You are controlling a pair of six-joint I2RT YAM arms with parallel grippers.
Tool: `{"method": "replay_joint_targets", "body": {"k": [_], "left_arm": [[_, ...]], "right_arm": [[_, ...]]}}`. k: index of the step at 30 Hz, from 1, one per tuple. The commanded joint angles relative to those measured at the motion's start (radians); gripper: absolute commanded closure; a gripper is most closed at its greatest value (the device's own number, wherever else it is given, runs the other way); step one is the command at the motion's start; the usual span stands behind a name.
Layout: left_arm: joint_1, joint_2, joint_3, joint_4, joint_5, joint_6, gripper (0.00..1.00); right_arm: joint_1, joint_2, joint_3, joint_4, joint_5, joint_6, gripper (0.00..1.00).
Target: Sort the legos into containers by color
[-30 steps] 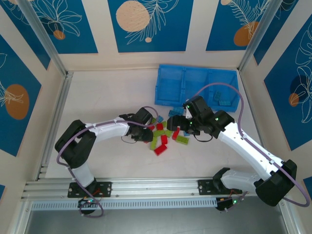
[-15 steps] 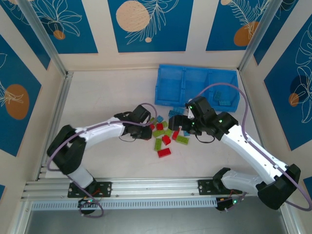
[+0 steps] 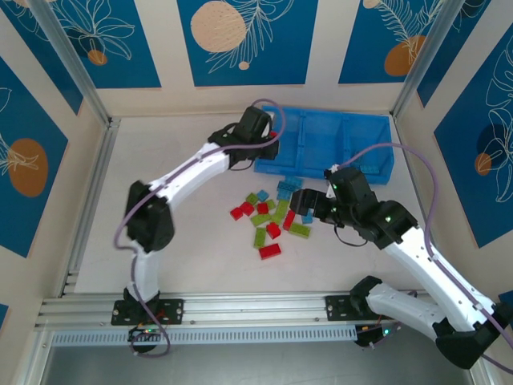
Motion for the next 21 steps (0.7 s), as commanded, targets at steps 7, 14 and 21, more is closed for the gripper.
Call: {"method": "replay_joint_targets", "body": {"k": [7, 14, 21], "left_arm": [[0.037, 0.339, 0.452, -0.132, -0.029, 0.051, 0.81], [0.053, 0.347, 0.494, -0.099, 0.035, 0.058, 0.56], [0.039, 0.071, 0.3, -0.06, 0.119, 0.013, 0.57]], "right_arm": [[-0.007, -0.084, -0.044, 0.009, 0.013, 0.048, 0.09], [-0.008, -0.047, -0.005, 0.014, 0.011, 0.014, 0.09], [0.0, -0.001, -0.008, 0.016, -0.015, -0.015, 0.09]]}}
